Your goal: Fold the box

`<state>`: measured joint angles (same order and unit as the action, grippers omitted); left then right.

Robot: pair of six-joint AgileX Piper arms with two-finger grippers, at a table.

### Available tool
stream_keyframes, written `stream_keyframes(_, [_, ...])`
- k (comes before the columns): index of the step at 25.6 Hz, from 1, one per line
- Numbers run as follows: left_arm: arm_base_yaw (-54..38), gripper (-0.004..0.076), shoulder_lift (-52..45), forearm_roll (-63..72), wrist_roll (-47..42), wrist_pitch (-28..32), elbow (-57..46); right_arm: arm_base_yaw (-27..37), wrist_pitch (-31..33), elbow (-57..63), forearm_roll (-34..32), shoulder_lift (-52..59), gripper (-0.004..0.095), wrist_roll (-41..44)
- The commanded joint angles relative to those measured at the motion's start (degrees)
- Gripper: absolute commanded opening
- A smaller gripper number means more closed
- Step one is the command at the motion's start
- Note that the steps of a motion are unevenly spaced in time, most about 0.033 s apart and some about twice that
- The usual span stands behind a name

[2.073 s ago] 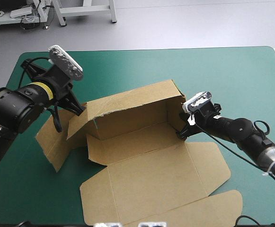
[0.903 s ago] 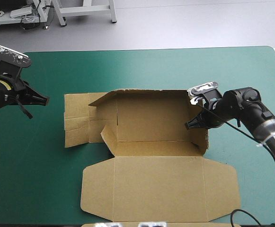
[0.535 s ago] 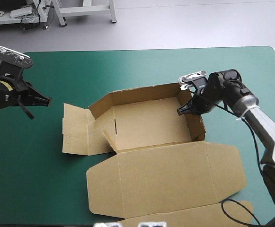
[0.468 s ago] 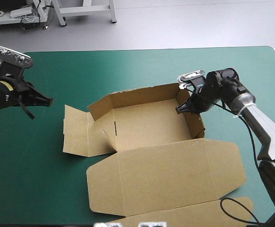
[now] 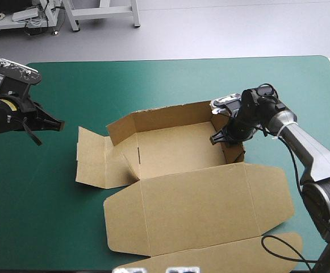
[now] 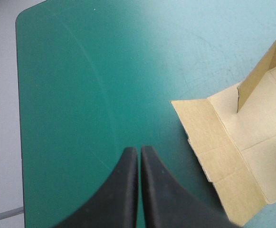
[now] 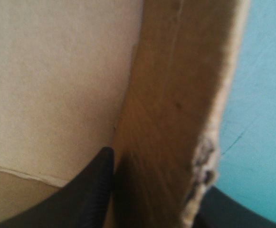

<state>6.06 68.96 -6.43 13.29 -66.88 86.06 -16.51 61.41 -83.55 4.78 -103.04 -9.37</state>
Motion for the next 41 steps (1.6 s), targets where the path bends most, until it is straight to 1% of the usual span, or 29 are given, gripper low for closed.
stream_keyframes(1, [-0.02,0.0007,-1.31,-0.04,0.03,2.48,1.86,0.14,1.11,-1.15,-0.28,2.92,0.0627,-0.53])
stream_keyframes(3, [-0.02,0.0007,-1.31,-0.04,0.03,2.48,1.86,0.14,2.04,-1.83,-0.4,3.51,0.0777,-0.53])
stream_keyframes(4, [-0.02,0.0007,-1.31,-0.04,0.03,2.48,1.86,0.14,3.32,-2.6,-0.5,3.98,0.0824,-0.53])
stream_keyframes(6, [-0.02,0.0007,-1.31,-0.04,0.03,2.48,1.86,0.14,6.27,-4.64,-0.68,4.96,0.0857,-0.53])
stream_keyframes(8, [-0.02,0.0007,-1.31,0.06,0.03,2.48,1.86,0.14,9.9,-7.64,-0.68,6.19,0.0857,-0.76])
stream_keyframes(16, [-0.02,0.0007,-1.31,0.22,0.31,2.12,1.86,0.14,10.17,-17.22,-0.57,12.32,0.0857,-0.52])
stream_keyframes(20, [-0.02,0.0007,-1.31,2.8,1.31,1.55,1.86,0.14,10.17,-17.9,-0.57,12.46,0.0855,-0.53])
stream_keyframes(28, [-0.02,0.0006,-1.88,2.81,1.69,-0.99,1.23,0.14,10.17,-16.53,-0.28,6.59,0.0855,0.55])
stream_keyframes(30, [-0.02,0.0006,-3.45,2.81,1.69,-0.23,-1.14,0.14,10.17,-16.53,-0.28,4.0,0.0855,0.55])
stream_keyframes(33, [-0.02,0.0006,-7.4,2.89,1.69,1.39,-7.33,0.14,10.17,-16.53,-0.28,-0.24,0.0855,0.55])
stream_keyframes(38, [-0.02,0.0006,-13.11,3.05,1.28,3.32,-15.79,0.14,10.17,-16.53,2.69,-4.48,0.0774,0.43])
stream_keyframes(40, [-0.02,0.0006,-14.96,3.05,1.28,5.31,-18.55,0.14,10.17,-16.53,4.0,-5.22,0.0716,0.11])
stream_keyframes(41, [-0.02,0.0006,-15.86,3.05,1.28,6.48,-19.95,0.14,10.17,-16.53,4.51,-5.58,0.0663,-0.18])
